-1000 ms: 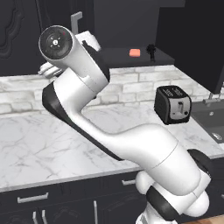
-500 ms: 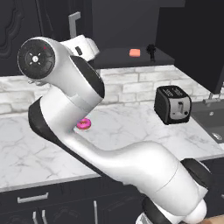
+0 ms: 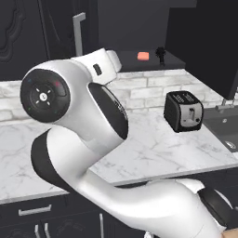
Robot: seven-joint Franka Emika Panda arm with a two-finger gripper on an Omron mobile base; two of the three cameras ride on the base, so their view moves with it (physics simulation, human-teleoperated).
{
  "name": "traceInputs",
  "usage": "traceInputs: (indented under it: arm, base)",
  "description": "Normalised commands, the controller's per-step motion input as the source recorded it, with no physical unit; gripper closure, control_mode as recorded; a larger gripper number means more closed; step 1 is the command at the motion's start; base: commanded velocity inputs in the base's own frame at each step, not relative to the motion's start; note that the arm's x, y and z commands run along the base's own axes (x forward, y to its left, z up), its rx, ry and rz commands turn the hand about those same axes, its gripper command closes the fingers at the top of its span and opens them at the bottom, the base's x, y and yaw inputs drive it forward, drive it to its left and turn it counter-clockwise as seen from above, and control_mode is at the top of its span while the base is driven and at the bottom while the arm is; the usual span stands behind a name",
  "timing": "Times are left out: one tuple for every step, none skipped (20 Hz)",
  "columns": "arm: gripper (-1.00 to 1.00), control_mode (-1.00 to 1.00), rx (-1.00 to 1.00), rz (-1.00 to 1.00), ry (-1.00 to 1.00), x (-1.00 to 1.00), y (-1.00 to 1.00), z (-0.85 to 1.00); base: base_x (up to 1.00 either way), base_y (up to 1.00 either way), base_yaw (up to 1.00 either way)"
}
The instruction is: Pick the bar soap and dish brush from the cabinet and place them on the counter.
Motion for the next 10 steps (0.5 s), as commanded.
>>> traceInputs:
  arm:
    - [-1.0, -1.0, 0.11, 0.0, 0.0, -0.34, -0.56, 0.05]
    - [-1.0, -1.0, 0.16, 0.0, 0.0, -0.21, -0.63, 0.05]
    - [-1.0, -1.0, 0.22, 0.0, 0.04, -0.08, -0.74, 0.06]
    - [-1.0, -1.0, 0.27, 0.0, 0.09, 0.0, -0.83, 0.02]
    - [-1.0, -1.0, 0.29, 0.0, 0.12, 0.0, -0.84, 0.0]
    - [-1.0, -1.0, 0.29, 0.0, 0.15, 0.01, -0.84, 0.0]
    - [-1.0, -1.0, 0.27, 0.0, 0.14, 0.07, -0.73, 0.0]
    - [-1.0, -1.0, 0.25, 0.0, 0.12, 0.11, -0.67, 0.0]
    - [-1.0, -1.0, 0.24, 0.0, 0.09, 0.11, -0.66, 0.0]
    - [-1.0, -1.0, 0.21, 0.0, 0.08, 0.14, -0.53, 0.0]
  base:
    - [0.0, 0.0, 0.0]
    - [0.0, 0.0, 0.0]
    - [0.0, 0.0, 0.0]
    - [0.0, 0.0, 0.0]
    - [0.0, 0.0, 0.0]
    - [0.0, 0.0, 0.0]
    - [0.0, 0.0, 0.0]
    - [0.0, 0.0, 0.0]
    - [0.0, 0.0, 0.0]
    - [0.0, 0.0, 0.0]
